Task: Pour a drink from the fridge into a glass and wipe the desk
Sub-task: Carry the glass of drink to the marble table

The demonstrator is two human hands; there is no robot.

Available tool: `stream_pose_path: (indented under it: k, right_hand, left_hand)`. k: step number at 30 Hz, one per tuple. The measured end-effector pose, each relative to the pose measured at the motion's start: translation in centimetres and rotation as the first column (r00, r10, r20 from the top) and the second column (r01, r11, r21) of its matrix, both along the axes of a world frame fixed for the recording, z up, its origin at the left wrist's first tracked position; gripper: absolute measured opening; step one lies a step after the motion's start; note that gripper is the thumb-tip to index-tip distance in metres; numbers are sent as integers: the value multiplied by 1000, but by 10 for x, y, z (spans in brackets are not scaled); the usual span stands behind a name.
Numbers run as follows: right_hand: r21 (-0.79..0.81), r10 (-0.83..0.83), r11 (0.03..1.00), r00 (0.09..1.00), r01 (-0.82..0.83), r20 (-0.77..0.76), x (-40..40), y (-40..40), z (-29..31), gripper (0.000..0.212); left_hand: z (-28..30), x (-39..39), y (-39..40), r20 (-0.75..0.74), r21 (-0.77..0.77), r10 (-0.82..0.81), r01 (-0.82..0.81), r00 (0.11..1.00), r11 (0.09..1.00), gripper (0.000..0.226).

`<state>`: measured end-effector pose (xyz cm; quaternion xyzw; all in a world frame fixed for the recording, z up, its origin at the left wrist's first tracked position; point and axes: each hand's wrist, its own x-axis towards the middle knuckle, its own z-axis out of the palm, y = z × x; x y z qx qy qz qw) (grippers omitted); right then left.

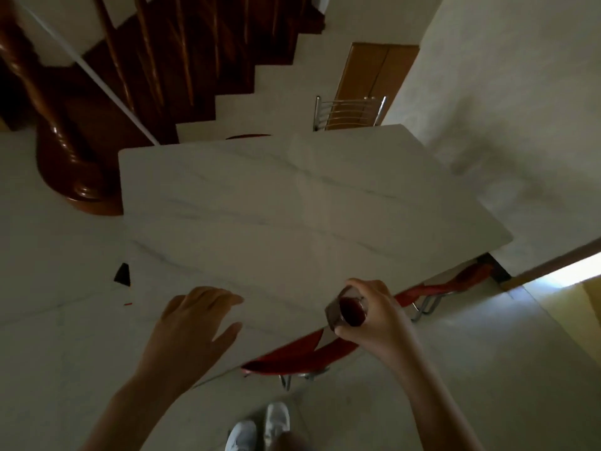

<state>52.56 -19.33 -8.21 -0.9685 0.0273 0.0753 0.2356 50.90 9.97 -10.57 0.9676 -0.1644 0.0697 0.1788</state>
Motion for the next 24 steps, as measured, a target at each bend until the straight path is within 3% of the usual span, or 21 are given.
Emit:
stream_pose_path:
  k: [8, 14, 18, 21, 24]
  right_hand:
    - [29, 148, 989, 989, -147, -21, 146, 23, -49, 71]
    - [5, 218, 976, 974, -218, -67, 210, 35, -92, 68]
    - [-13, 242, 970, 968, -243, -65, 234, 38, -113, 62]
    - [-10, 257, 966, 963, -259, -82, 246, 40, -121, 65]
    - [-5, 290, 956, 950, -292, -117, 254, 42, -126, 69]
  left_hand:
    - [-26, 48, 11, -129, 21, 239, -238, 962, 971, 39]
    - [-62, 90, -8, -210, -45, 341, -358, 916, 933, 41]
    - [-116, 114, -26, -398, -28, 383, -428, 834, 903, 61]
    - [-149, 124, -33, -541, 24, 426, -494, 725, 869, 73]
    - [-169, 130, -33, -611, 41, 448, -539, 652, 841, 82]
